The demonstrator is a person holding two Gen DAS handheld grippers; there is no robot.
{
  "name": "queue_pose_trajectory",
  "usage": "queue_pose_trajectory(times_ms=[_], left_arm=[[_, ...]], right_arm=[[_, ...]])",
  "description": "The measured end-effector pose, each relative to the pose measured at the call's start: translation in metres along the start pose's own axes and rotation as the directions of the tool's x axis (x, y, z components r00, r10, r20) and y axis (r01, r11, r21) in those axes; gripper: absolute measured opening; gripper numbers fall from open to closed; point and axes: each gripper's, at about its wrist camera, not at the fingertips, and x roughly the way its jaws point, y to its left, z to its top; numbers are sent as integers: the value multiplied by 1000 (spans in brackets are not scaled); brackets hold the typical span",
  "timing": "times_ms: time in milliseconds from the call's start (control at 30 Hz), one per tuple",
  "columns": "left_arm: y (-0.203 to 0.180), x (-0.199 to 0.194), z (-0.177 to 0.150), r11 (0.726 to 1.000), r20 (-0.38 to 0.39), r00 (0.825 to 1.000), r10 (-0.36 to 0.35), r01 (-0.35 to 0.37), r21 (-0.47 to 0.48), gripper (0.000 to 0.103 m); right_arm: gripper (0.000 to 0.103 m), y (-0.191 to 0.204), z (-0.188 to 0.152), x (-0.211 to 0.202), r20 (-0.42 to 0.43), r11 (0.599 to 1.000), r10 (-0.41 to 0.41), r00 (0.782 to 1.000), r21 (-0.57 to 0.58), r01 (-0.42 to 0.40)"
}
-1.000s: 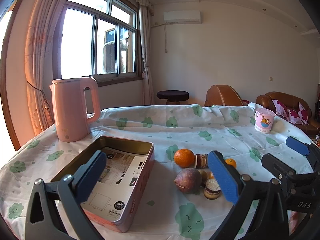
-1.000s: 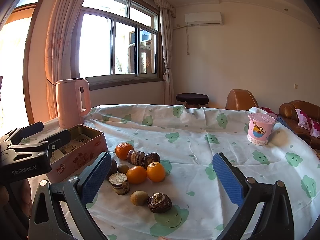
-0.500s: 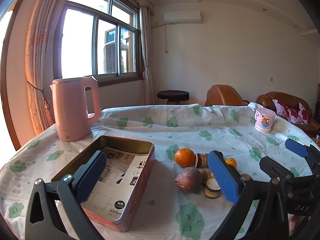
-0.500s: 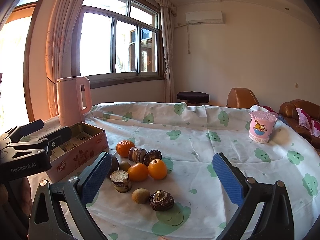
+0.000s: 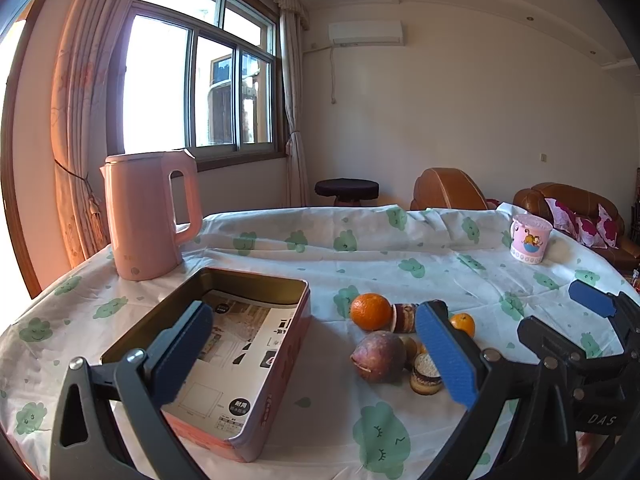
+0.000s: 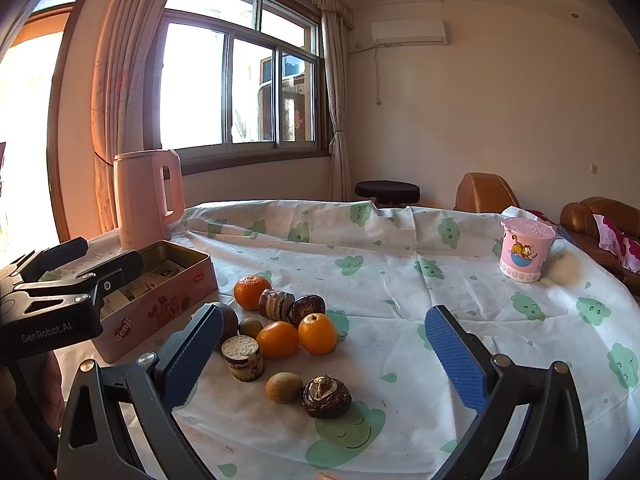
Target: Organize fruits
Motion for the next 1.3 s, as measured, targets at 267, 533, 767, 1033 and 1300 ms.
queue_pose_trajectory(times_ms=[267, 533, 767, 1033, 1300], left_arm=[[0, 0, 0, 1000, -1, 1000, 0, 0, 0, 103], [0, 0, 0, 1000, -1, 1000, 0, 0, 0, 103], [5, 4, -8, 1000, -17, 1000, 2, -2, -2, 103], [1, 15, -11, 1000, -70, 997, -29, 29, 3, 103], [-17, 28, -15, 994, -147, 986, -81, 90, 59, 90]], right_arm=[[102, 2, -2, 0, -3, 1000, 0, 1000, 0, 0], [102, 2, -4, 0, -3, 1000, 0, 1000, 2, 0], [102, 0, -5, 2, -10, 1000, 4, 1000, 0, -4], [101, -23, -8, 10, -72, 998, -50, 996, 34, 53], [78, -32, -11, 24, -184, 1000, -18, 983, 11, 20]])
